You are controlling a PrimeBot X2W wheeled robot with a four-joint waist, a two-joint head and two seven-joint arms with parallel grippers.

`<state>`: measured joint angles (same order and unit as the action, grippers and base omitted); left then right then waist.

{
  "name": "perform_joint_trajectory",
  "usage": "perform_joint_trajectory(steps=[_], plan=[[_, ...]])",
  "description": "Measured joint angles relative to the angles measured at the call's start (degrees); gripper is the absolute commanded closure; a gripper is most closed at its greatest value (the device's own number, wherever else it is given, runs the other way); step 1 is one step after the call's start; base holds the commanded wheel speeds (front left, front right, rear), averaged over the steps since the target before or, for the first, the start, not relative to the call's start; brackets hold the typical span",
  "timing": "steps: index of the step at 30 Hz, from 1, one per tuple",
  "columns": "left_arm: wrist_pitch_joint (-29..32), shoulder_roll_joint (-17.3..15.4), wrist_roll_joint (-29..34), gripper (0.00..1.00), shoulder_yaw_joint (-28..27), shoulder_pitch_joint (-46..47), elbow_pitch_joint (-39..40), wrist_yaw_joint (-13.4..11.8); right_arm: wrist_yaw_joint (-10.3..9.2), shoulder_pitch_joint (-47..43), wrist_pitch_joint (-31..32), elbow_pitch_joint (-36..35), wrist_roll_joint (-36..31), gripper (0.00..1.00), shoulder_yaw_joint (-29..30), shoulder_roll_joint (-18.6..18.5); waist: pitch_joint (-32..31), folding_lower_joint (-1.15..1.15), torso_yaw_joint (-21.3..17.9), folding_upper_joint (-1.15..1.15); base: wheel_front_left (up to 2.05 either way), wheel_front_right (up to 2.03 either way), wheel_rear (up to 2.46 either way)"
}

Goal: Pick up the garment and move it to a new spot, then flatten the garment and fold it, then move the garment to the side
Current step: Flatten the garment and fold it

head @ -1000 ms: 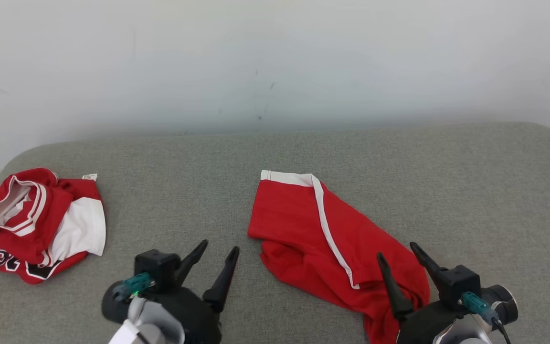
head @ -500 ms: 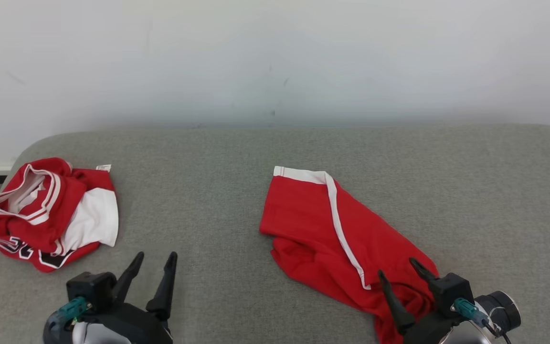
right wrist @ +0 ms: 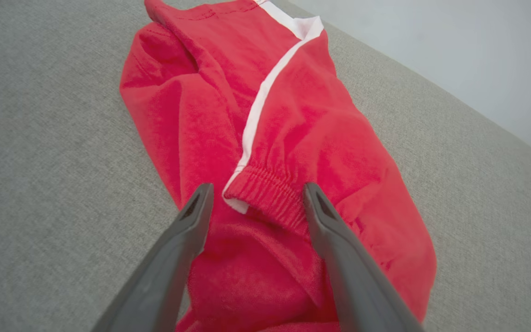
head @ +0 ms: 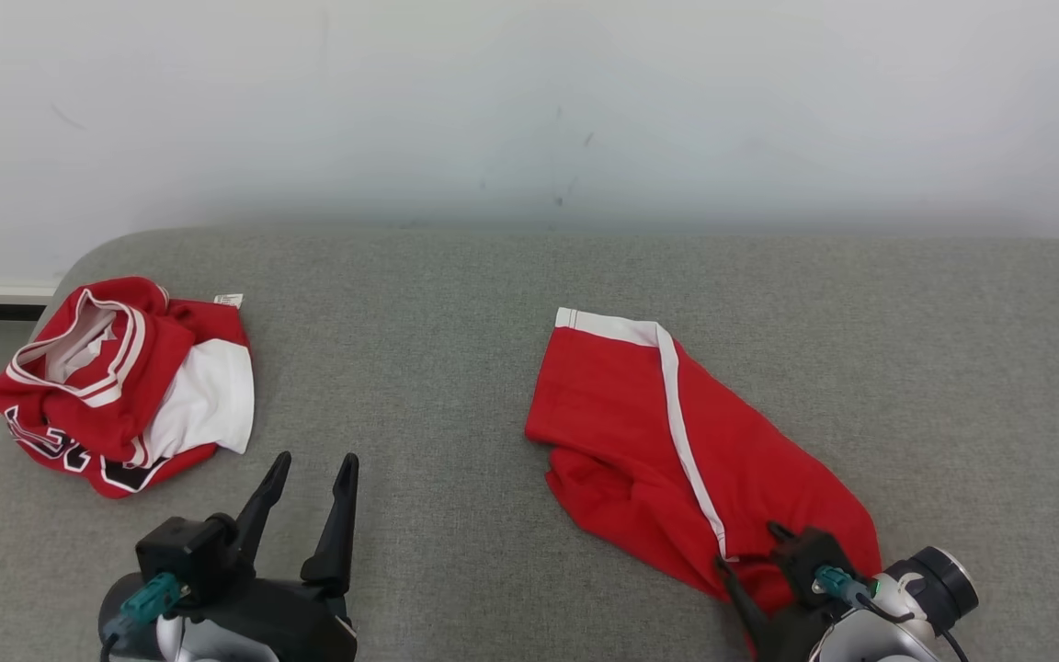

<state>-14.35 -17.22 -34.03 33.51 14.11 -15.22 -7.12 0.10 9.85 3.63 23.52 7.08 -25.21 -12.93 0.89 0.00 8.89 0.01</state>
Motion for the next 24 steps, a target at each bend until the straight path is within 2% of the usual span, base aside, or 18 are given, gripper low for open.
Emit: perform_joint_trajectory(steps=[11, 12, 13, 14, 20, 24], plan=[[-0.07, 1.09, 4.12, 0.00, -4.41, -3.63, 2.59, 0.00, -0.09, 2.49, 1.52, 2.10, -1.10, 0.00, 0.23, -0.96, 0.51, 0.00, 0.48, 0.00, 0.00, 0.00, 0.00], [-0.07, 1.21, 4.42, 0.00, -4.66, -3.69, 2.92, 0.00, -0.04, 2.51, 1.79, 2.33, -1.11, 0.30, 0.03, -0.90, 0.56, 0.00, 0.51, 0.00, 0.00, 0.00, 0.00], [-0.07, 1.31, 4.65, 0.00, -4.86, -3.75, 3.13, 0.00, -0.02, 2.56, 2.03, 2.57, -1.15, 0.71, -0.18, -0.81, 0.61, 0.00, 0.54, 0.00, 0.00, 0.00, 0.00], [-0.07, 1.41, 4.79, 0.00, -5.04, -3.93, 3.34, 0.00, 0.22, 2.64, 2.18, 2.76, -1.15, 1.00, -0.38, -0.74, 0.67, 0.00, 0.58, 0.00, 0.00, 0.00, 0.00], [-0.07, 1.63, 5.63, 0.00, -7.35, -6.09, 4.04, 0.00, 0.36, 5.17, 0.85, 1.88, -0.89, 1.00, 0.90, 0.13, 0.91, 0.00, 0.00, 0.00, 0.00, 0.00, 0.00], [-0.07, 2.00, 6.79, 0.00, -7.59, -6.64, 5.00, 0.00, -0.45, 6.04, -1.10, 0.29, 0.52, 1.00, 4.31, -1.41, 0.99, 0.00, -1.18, 0.00, 0.00, 0.00, 0.00]])
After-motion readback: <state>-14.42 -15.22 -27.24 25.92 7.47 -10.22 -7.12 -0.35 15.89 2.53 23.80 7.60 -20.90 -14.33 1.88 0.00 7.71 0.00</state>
